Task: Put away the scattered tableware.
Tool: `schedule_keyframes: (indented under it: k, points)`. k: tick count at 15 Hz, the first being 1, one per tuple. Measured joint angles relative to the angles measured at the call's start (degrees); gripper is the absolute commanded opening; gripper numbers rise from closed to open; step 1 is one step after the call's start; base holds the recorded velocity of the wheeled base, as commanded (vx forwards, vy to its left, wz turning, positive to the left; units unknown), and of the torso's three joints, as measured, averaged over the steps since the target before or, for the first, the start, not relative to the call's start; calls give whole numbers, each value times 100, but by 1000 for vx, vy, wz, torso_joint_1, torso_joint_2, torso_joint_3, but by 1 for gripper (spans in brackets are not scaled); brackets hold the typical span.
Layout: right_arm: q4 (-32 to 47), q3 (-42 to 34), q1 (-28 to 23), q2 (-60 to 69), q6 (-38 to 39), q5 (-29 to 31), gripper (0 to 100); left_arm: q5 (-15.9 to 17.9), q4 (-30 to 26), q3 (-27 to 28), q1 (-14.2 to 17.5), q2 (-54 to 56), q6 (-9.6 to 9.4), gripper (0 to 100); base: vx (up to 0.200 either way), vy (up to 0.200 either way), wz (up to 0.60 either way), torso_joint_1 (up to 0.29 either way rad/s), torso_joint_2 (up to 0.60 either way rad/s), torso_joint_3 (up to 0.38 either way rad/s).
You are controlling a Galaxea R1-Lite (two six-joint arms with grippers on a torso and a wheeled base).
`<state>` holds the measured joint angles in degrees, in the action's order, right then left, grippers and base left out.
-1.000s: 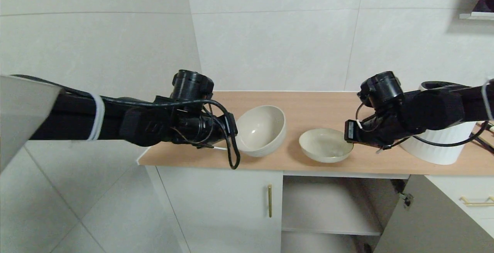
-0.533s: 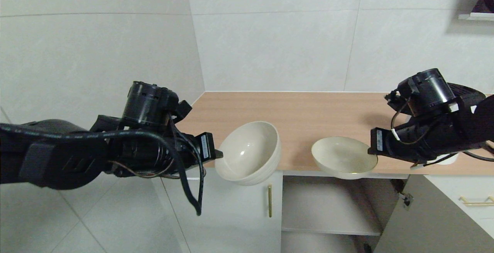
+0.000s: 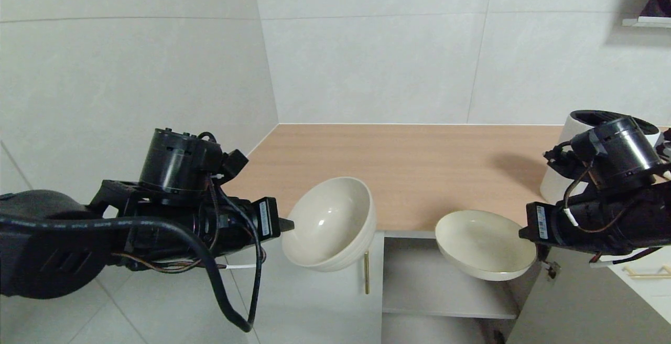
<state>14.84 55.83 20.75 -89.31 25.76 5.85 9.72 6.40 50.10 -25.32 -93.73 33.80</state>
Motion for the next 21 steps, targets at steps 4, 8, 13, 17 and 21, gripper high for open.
schedule_keyframes:
  k: [4, 8, 13, 17, 21]
  points:
    - [7, -29, 4, 15, -1, 13, 0, -1, -5, 0, -22, -15, -6, 0, -150, 0, 0, -1, 2, 2]
    - [-55, -32, 2, -13, 5, 17, 0, -12, 2, 13, -33, -67, -17, 0, 0, 0, 0, 0, 0, 0]
    - [-575, -245, 0, -107, 0, 30, 0, -9, 6, 44, -37, -106, -17, 0, 0, 0, 0, 0, 0, 0]
    - [-581, -285, -5, -160, -4, 27, 0, -12, 11, 55, -37, -130, -17, 0, 0, 0, 0, -79, 192, 113]
    - [-578, -295, -2, -189, -6, 22, 0, -15, 5, 50, -37, -139, -17, 0, 0, 0, 0, -193, 465, 269]
